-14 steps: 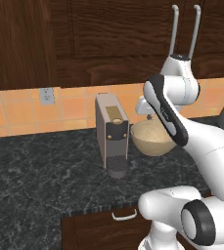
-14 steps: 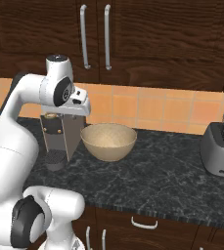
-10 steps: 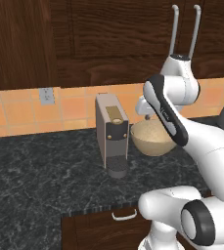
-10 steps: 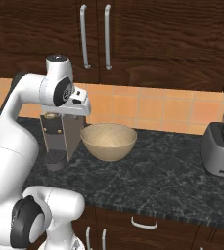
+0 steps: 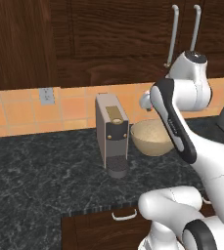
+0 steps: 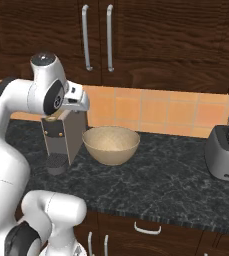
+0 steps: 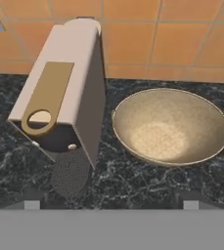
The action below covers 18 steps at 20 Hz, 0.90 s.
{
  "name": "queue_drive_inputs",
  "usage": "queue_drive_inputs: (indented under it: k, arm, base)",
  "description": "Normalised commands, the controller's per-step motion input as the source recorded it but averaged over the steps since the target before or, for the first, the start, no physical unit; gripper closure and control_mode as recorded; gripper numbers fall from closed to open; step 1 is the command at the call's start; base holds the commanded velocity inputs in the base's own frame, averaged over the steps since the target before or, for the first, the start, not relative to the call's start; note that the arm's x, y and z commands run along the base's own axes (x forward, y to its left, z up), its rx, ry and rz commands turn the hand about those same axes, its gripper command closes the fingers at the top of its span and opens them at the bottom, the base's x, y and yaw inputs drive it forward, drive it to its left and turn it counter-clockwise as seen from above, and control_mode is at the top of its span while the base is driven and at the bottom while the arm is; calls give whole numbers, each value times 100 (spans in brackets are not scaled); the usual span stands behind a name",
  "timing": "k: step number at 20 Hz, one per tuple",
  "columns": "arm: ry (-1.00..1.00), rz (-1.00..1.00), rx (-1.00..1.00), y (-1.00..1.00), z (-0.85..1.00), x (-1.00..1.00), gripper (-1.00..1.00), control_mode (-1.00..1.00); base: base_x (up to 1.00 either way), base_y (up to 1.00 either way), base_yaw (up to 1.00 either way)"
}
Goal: Open the cabinet, pick up the bread from the cabinet and place it in the basket. Then move the basket to the dining counter.
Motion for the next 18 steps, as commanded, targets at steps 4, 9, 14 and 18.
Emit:
queue_drive_inputs:
  k: [4,9,14,18]
  arm:
    - [-25,-4,0,-45,100,-3,-100,-100]
    - [-14,-8,0,-41,98,0,-100,-100]
    - [-18,-3,2,-27,47,13,-100,-100]
    - [-32,-6,5,-9,31,9,-100,-100]
  base:
    - [0,0,0]
    - [0,0,0]
    - [0,0,0]
    - [0,0,0]
